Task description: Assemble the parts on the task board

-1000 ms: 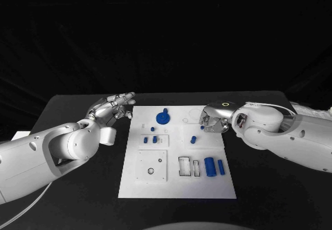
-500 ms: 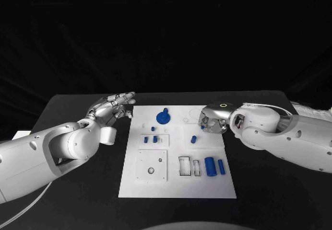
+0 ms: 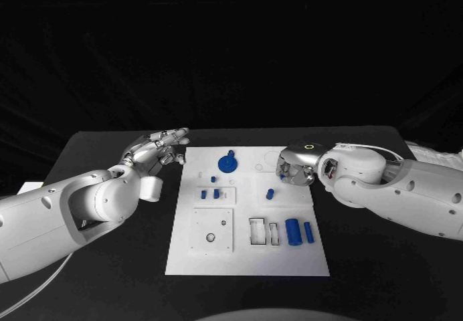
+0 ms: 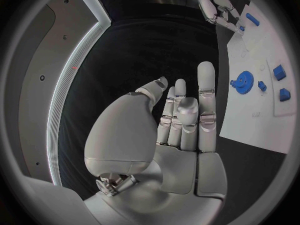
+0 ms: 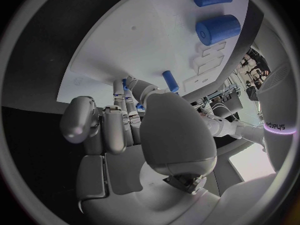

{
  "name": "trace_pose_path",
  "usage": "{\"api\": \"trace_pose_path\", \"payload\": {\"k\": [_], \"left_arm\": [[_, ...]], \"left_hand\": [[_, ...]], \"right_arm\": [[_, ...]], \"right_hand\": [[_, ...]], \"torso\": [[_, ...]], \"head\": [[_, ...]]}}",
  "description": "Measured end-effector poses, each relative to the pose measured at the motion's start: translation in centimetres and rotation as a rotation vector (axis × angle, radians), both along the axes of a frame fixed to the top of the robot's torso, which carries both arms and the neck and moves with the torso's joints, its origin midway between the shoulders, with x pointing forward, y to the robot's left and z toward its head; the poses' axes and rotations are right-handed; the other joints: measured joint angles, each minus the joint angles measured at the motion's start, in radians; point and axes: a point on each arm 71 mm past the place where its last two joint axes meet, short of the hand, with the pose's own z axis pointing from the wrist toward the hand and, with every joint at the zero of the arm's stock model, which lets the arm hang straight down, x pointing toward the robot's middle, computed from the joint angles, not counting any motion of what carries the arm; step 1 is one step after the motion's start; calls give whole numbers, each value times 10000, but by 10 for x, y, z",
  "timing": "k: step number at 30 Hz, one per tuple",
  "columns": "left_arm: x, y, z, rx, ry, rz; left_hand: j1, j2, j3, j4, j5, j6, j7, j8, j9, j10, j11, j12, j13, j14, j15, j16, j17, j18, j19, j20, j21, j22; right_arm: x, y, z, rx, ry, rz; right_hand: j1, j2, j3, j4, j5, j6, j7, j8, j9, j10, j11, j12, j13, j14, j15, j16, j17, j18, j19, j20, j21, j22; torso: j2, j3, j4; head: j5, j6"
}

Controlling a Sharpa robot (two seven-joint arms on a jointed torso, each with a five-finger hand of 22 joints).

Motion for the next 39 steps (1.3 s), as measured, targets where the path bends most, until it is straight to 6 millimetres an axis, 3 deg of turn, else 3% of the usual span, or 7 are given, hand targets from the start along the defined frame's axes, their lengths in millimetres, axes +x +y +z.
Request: {"api": "trace_pose_path", "payload": {"k": [13,22,39], "left_arm": [[0,0,0,25,12,-4],[0,1,0,49,23,4],[0,2,0,93,33,-4]], "left_hand": [[39,39,0,0,0,-37,35,0,1,-74,2,121,33,-34,35,0,-41,0,0,0,-38,-9],[80,80,28,-27,0,-69,3,0,1,-108,34,121,41,-34,34,0,-42,-1,0,0,-39,-19],[80,80,29,-27,0,-141,73,0,-6,-198,53,171,63,-34,34,1,-53,0,0,0,-38,-30]], "right_arm": [[0,2,0,18,-108,-14],[-5,2,0,268,-336,-26],[-14,3,15,857,-820,130]], "right_hand": [[-88,125,465,-92,-130,317,-105,77,96,306,-156,21,-157,0,0,135,111,0,40,-40,118,159],[-49,264,595,-155,-163,361,-117,40,108,362,-134,1,-186,0,0,143,143,0,76,-76,123,197],[-50,263,608,-169,-192,344,-136,41,121,361,-131,-12,-199,0,0,184,156,0,75,-75,154,227]], "torso": [[5,-2,-7],[6,-2,-1],[-3,-6,-12]], "head": [[-28,-26],[-36,-25],[-44,-25]]}}
